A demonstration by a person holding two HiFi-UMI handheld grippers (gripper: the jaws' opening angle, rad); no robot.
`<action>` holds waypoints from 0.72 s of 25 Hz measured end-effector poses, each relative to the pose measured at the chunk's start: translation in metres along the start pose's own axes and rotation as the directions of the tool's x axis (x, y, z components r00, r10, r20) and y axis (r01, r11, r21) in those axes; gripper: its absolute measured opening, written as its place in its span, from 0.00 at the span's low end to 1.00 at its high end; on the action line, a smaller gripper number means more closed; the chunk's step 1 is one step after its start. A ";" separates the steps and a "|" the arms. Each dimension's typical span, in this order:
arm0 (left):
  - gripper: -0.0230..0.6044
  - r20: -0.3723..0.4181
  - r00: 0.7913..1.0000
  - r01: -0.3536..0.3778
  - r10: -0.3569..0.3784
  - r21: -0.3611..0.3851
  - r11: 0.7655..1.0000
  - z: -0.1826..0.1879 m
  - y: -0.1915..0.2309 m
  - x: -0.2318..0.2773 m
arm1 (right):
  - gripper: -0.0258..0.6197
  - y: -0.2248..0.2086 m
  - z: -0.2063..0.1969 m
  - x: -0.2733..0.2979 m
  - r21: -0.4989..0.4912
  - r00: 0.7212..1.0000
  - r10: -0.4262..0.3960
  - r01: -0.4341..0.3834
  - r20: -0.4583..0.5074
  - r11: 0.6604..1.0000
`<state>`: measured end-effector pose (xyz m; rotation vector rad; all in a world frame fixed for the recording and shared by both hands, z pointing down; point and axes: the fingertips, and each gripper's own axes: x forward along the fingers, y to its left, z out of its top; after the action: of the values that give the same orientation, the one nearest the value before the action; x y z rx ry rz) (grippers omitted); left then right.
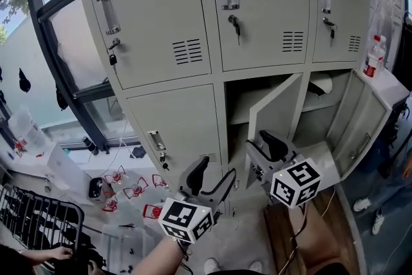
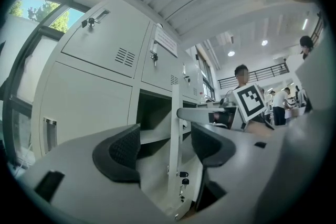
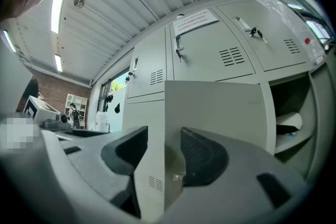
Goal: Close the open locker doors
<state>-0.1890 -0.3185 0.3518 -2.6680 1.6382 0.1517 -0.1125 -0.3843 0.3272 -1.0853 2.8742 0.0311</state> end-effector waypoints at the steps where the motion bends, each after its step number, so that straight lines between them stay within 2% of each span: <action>1: 0.51 -0.001 1.000 -0.004 0.004 0.000 1.000 0.000 0.004 -0.001 | 0.33 0.001 0.000 0.004 0.001 1.000 0.004 -0.004 -0.001 1.000; 18: 0.51 -0.003 0.999 -0.041 0.041 -0.013 0.999 -0.005 0.064 0.004 | 0.33 -0.006 -0.006 0.074 0.022 1.000 0.018 -0.018 -0.004 1.000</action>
<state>-0.2433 -0.3515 0.3588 -2.6463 1.6993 0.1594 -0.1646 -0.4380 0.3274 -1.0574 2.8809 -0.0016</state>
